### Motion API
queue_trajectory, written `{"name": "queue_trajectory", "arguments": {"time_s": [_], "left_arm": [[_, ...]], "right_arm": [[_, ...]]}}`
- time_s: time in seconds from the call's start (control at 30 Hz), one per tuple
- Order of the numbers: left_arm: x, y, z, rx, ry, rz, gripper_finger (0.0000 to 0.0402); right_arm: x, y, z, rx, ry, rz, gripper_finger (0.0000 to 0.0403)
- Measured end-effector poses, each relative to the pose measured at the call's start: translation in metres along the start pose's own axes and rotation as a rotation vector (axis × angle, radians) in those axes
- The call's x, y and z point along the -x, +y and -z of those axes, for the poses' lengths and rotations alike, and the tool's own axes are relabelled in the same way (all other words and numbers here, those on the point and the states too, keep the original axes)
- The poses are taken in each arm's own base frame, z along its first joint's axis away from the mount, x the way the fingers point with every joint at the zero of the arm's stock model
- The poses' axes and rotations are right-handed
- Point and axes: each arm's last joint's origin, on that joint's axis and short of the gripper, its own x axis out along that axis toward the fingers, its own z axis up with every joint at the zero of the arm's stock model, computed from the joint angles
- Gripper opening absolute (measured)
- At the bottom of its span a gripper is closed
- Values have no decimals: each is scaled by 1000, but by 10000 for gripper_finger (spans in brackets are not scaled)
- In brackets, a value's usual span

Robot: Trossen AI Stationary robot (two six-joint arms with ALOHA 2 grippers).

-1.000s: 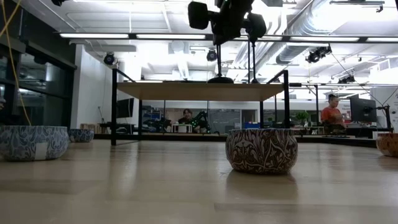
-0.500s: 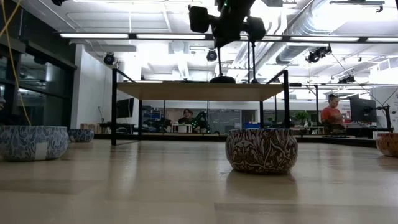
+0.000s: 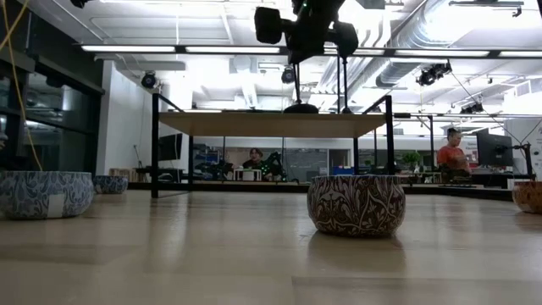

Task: Pick & Place candle stick holders
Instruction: Put the black candle holder on the shelf and align it with the left black candle holder

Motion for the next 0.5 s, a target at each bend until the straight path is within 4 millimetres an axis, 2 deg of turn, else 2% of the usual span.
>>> {"name": "queue_trajectory", "arguments": {"time_s": [0.23,0.5], "left_arm": [[0,0,0,0,0,0,211],[0,0,0,0,0,0,211]], "right_arm": [[0,-1,2,14,21,-11,2],[0,-2,2,28,37,-16,23]]}}
